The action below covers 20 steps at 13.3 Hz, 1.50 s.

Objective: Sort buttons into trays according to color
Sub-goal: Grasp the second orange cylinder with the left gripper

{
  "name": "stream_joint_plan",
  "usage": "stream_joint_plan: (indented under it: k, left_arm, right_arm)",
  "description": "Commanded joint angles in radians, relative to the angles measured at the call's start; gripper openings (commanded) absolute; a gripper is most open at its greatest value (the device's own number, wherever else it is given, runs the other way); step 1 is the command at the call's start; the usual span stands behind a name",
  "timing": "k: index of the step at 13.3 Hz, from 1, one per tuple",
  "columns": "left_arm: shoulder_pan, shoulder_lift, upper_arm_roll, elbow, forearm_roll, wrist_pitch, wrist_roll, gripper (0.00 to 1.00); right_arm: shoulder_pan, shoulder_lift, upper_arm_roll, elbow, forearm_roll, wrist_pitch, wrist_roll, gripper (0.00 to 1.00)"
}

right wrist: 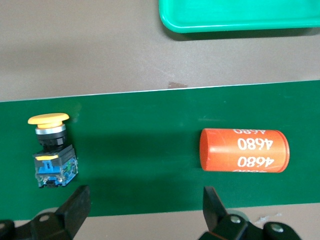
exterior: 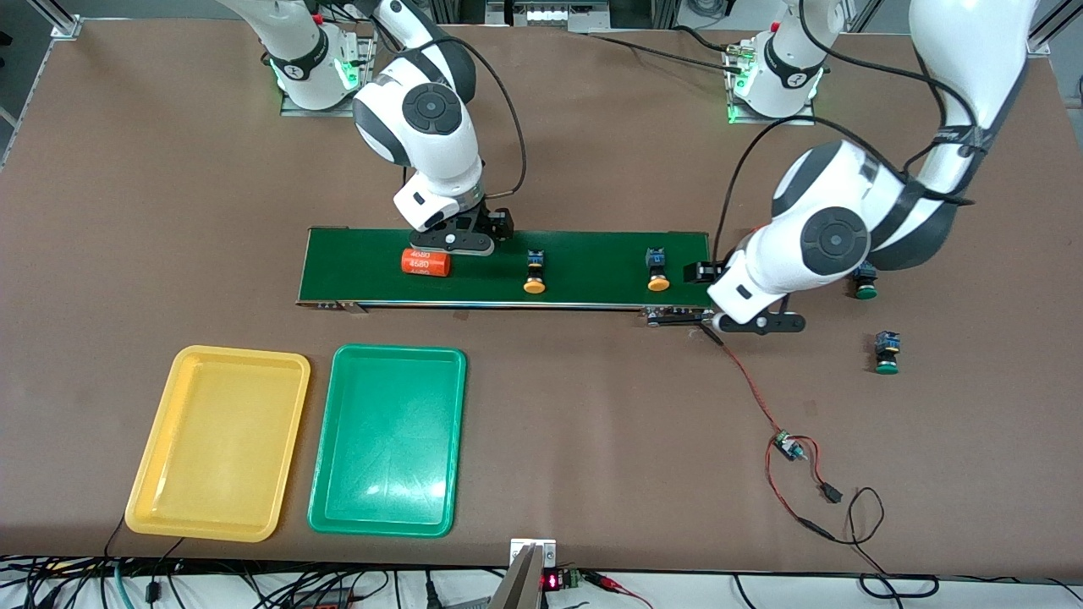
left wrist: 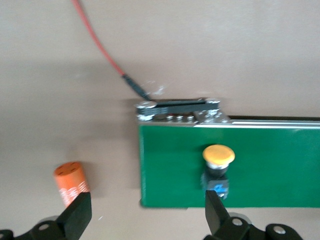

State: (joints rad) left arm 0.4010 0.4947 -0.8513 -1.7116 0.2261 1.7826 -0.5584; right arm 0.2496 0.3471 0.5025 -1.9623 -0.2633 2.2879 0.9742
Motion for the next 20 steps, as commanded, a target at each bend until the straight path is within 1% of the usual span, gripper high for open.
stream_joint_plan:
  k: [1, 3, 4, 5, 6, 7, 8, 10, 12, 14, 17, 20]
  left_arm:
    - [0.045, 0.004, 0.005, 0.015, 0.007, -0.106, 0.024, 1.00]
    - [0.120, 0.007, 0.003, -0.026, 0.018, -0.115, 0.119, 1.00]
    - [0.142, 0.005, 0.003, -0.061, 0.024, -0.108, 0.162, 1.00]
    - [0.147, 0.004, 0.005, -0.104, 0.056, -0.074, 0.179, 1.00]
    - [0.147, -0.019, 0.003, -0.179, 0.088, -0.015, 0.178, 1.00]
    - [0.166, -0.039, 0.005, -0.239, 0.096, 0.053, 0.178, 1.00]
    - [0.217, -0.039, 0.003, -0.290, 0.102, 0.113, 0.190, 1.00]
    - [0.283, -0.038, 0.003, -0.379, 0.102, 0.210, 0.235, 1.00]
    - [0.312, -0.038, 0.003, -0.459, 0.102, 0.321, 0.239, 1.00]
    - [0.318, -0.038, 0.005, -0.511, 0.102, 0.377, 0.241, 1.00]
    - [0.378, -0.030, 0.005, -0.594, 0.104, 0.493, 0.268, 1.00]
    - [0.414, -0.033, 0.002, -0.635, 0.104, 0.508, 0.272, 1.00]
  right_arm:
    - [-0.006, 0.012, 0.005, 0.020, -0.021, -0.019, 0.001, 1.00]
    - [-0.006, 0.012, 0.005, 0.020, -0.022, -0.019, 0.003, 1.00]
    - [-0.006, 0.012, 0.005, 0.020, -0.022, -0.019, 0.003, 1.00]
    - [-0.006, 0.012, 0.005, 0.020, -0.022, -0.019, 0.001, 1.00]
    - [-0.006, 0.012, 0.005, 0.020, -0.022, -0.019, 0.003, 1.00]
    - [-0.006, 0.012, 0.005, 0.020, -0.022, -0.019, 0.001, 1.00]
    - [-0.007, 0.012, 0.005, 0.020, -0.022, -0.018, 0.003, 1.00]
    - [-0.007, 0.012, 0.004, 0.022, -0.022, -0.018, 0.004, 1.00]
    - [-0.012, 0.012, -0.002, 0.022, -0.025, -0.018, 0.003, 1.00]
    - [-0.013, 0.024, -0.012, 0.022, -0.050, -0.015, 0.003, 1.00]
    - [-0.016, 0.035, -0.015, 0.034, -0.065, -0.018, 0.003, 1.00]
    - [-0.020, 0.036, -0.015, 0.034, -0.065, -0.018, 0.003, 1.00]
